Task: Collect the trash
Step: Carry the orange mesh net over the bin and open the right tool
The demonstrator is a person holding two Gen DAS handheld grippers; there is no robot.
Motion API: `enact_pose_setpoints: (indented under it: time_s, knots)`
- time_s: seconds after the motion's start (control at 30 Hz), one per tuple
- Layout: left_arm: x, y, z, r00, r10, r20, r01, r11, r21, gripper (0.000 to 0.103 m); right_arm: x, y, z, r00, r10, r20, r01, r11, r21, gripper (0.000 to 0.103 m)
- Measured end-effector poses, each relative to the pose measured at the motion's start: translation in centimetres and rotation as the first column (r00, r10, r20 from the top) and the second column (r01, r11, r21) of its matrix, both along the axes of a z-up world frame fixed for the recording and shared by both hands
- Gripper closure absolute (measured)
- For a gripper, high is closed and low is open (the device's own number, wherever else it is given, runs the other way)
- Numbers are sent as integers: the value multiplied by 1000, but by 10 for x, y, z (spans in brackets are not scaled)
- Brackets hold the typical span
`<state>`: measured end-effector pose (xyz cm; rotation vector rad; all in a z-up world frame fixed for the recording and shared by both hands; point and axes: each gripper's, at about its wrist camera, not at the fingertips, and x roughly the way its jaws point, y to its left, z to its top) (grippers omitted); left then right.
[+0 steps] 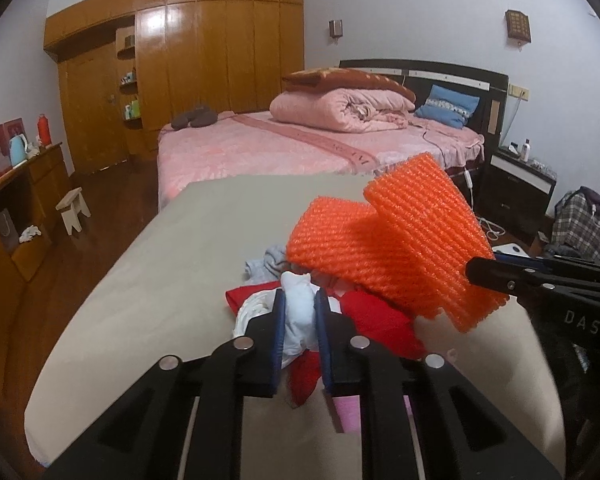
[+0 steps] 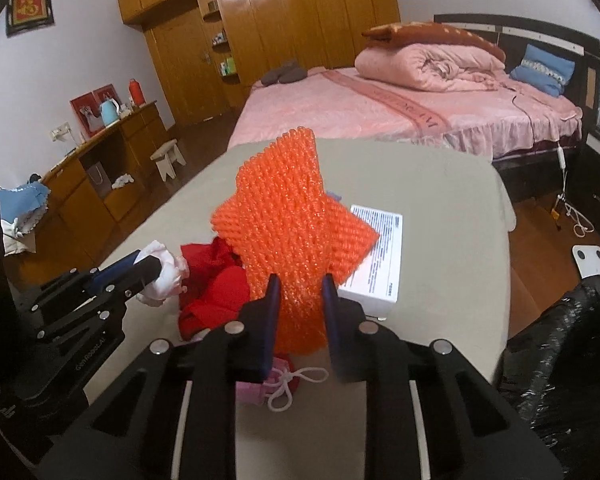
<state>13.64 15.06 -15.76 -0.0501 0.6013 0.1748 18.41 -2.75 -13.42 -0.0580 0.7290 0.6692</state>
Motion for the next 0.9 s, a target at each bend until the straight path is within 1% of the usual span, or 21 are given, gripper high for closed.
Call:
enact_pose_setpoints:
  time_s: [0.17,0.33,0.5,0.7,0.73,0.9]
  knots:
    - [-10,-8,16,999,-14,38,14,1000,6,88,-4,-9,14,1000,0,17,0,1000,21,83]
    - [-15,-18,28,998,-35,60,35,999,-1,88,-10,-20,23,1000,-11,30,10,999,34,83]
    - [-17,-38,43,993,-79,90,78,997,9,88,-20,-42,32,997,-51,50,48,998,47,83]
    - [-16,-80,56,977,-180,116,181,983,3,88,-35,-87,40,988,-142,66,139,989,45,83]
    - [-15,-87,57,974,-195,118,196,981,1,88,-38,-101,41,983,-170,67,167,985,45,83]
    - [-9,-133,61,946,-298,126,302,953,-17,88,-45,-152,37,959,-275,65,273,961,31,83]
